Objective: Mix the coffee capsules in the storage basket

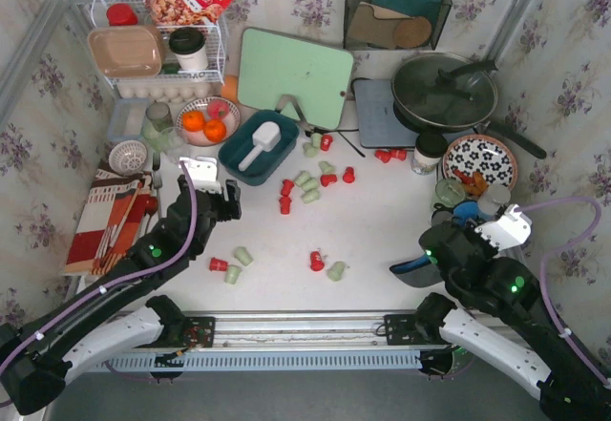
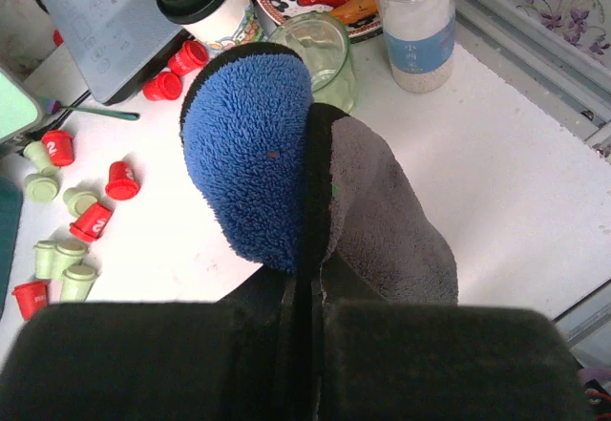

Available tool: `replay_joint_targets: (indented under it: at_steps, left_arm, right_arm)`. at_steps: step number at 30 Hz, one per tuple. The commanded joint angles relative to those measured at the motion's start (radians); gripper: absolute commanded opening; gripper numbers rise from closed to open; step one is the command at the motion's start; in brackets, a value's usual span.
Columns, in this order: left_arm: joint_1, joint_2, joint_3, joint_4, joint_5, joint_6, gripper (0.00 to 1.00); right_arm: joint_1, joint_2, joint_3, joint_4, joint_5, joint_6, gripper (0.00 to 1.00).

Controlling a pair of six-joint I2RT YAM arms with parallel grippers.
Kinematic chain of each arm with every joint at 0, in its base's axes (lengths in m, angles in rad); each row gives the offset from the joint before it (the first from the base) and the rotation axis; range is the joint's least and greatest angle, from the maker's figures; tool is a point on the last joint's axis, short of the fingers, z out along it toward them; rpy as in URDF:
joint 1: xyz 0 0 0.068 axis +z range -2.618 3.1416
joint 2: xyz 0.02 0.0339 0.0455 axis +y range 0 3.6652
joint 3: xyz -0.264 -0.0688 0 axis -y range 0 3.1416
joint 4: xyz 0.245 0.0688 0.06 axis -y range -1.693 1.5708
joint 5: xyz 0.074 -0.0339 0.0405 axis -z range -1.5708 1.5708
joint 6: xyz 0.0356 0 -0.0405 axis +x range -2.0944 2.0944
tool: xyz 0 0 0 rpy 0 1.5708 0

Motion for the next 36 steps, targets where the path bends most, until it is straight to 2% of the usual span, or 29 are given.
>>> replay_joint_targets:
  at_steps: [1, 5, 10, 12, 16, 18, 25, 27, 32, 34, 36]
  left_arm:
    - [0.001, -0.013, -0.004, 0.016, 0.006, -0.014, 0.72]
    - [0.001, -0.010, -0.002, 0.016, 0.018, -0.020, 0.72]
    - [0.001, -0.014, -0.001, 0.012, 0.024, -0.027, 0.72]
    - [0.001, -0.017, -0.004, 0.012, 0.025, -0.031, 0.72]
    - [0.000, -0.015, -0.005, 0.015, 0.033, -0.037, 0.72]
    - [0.001, -0.012, -0.005, 0.016, 0.039, -0.041, 0.72]
    - [0.001, -0.023, -0.006, 0.014, 0.042, -0.046, 0.72]
    - [0.001, -0.026, -0.010, 0.015, 0.041, -0.047, 0.72]
    - [0.001, -0.027, -0.007, 0.012, 0.037, -0.043, 0.72]
    - [0.001, -0.027, -0.008, 0.013, 0.032, -0.044, 0.72]
    - [0.000, -0.025, -0.009, 0.012, 0.030, -0.044, 0.72]
  right_arm:
    - [-0.001, 0.063, 0.000, -0.011, 0.058, 0.090, 0.00]
    - [-0.001, 0.147, -0.025, 0.012, 0.003, 0.087, 0.00]
    - [-0.003, 0.106, -0.103, 0.147, -0.139, 0.086, 0.00]
    - [-0.006, 0.102, -0.139, 0.140, -0.156, 0.141, 0.00]
    - [-0.059, 0.198, -0.175, 0.169, -0.134, 0.135, 0.00]
    - [-0.147, 0.271, -0.183, 0.195, -0.136, 0.107, 0.00]
    - [-0.841, 0.460, -0.187, 0.414, -0.336, -0.192, 0.00]
    - [-0.951, 0.505, -0.173, 0.422, -0.324, -0.220, 0.00]
    - [-1.061, 0.545, -0.163, 0.489, -0.296, -0.274, 0.02]
    - [-1.080, 0.546, -0.165, 0.518, -0.301, -0.287, 0.14]
    - [-1.096, 0.558, -0.159, 0.527, -0.288, -0.282, 0.17]
